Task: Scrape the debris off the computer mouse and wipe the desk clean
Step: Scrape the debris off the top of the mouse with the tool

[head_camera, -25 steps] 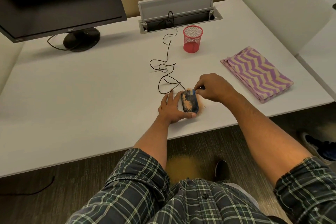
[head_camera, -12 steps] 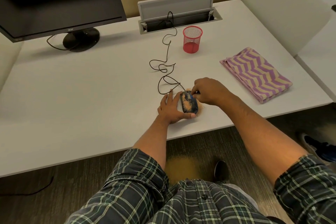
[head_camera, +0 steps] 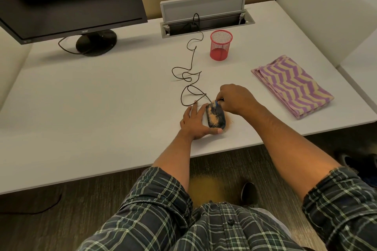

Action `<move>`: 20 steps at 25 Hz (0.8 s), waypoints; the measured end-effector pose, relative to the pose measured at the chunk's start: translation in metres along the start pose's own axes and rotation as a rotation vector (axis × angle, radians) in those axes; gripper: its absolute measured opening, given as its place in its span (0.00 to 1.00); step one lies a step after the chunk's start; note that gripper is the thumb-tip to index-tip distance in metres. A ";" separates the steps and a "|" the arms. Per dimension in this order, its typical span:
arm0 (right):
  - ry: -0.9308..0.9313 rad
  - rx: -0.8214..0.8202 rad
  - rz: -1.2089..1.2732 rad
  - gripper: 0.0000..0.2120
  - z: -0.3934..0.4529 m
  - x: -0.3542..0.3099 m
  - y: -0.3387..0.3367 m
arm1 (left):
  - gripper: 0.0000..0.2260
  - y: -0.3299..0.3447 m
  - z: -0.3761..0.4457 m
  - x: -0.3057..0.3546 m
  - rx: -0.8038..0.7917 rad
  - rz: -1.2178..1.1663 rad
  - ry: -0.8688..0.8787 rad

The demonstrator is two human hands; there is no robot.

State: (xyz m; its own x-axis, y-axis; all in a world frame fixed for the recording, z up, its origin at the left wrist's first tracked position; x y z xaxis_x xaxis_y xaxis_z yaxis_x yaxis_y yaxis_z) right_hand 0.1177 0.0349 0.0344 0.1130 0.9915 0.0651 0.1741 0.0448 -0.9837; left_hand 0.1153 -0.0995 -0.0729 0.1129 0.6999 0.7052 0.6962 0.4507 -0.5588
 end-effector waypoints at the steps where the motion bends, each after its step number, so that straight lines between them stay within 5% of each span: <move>1: 0.007 0.008 -0.002 0.11 0.003 0.000 -0.001 | 0.53 0.000 0.000 0.000 0.003 -0.003 0.001; 12: -0.148 -0.104 -0.088 0.11 0.021 -0.008 0.000 | 0.53 0.000 0.000 -0.001 0.009 -0.019 0.000; 20: -0.078 -0.072 0.003 0.10 0.029 0.003 0.002 | 0.53 0.000 -0.001 0.000 0.003 -0.021 0.001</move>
State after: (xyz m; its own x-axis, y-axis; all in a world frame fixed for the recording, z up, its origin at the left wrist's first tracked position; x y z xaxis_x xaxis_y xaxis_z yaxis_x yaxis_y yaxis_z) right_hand 0.0904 0.0411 0.0274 0.0373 0.9982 0.0461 0.2443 0.0357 -0.9690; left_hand 0.1161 -0.1003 -0.0728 0.0989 0.6900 0.7170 0.6962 0.4669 -0.5453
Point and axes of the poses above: each hand's wrist, its own z-axis towards the middle knuckle, its own y-axis out of the palm, x = y × z, the point moved 9 cm from there along z, towards the middle knuckle, and after that the axes turned 13 degrees about -z, right-handed, at the moved point
